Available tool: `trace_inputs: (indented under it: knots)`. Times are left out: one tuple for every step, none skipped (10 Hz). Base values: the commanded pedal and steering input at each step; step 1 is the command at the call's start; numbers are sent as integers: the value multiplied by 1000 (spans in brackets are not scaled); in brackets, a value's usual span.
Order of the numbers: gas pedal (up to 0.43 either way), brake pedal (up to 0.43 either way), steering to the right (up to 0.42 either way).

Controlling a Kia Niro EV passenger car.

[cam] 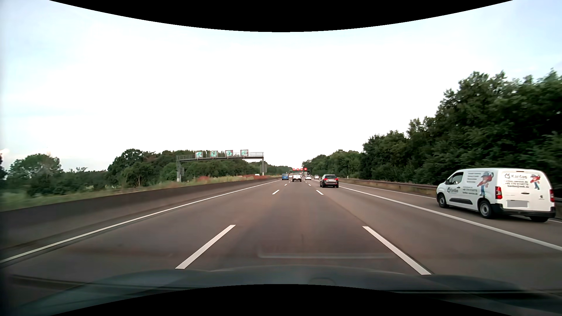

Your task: Follow the waypoints while adhering to traffic rules and regulations

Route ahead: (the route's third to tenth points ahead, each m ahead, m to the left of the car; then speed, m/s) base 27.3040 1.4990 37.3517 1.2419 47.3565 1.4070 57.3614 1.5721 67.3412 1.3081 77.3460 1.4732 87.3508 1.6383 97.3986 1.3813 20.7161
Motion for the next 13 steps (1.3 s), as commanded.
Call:
trace_inputs:
  knots:
    - [150, 0, -4]
    - [150, 0, -4]
    - [150, 0, -4]
    - [150, 0, -4]
    - [150, 0, -4]
    - [150, 0, -4]
    - [150, 0, -4]
    - [150, 0, -4]
    - [150, 0, -4]
    - [150, 0, -4]
    - [150, 0, -4]
    - [150, 0, -4]
    - [150, 0, -4]
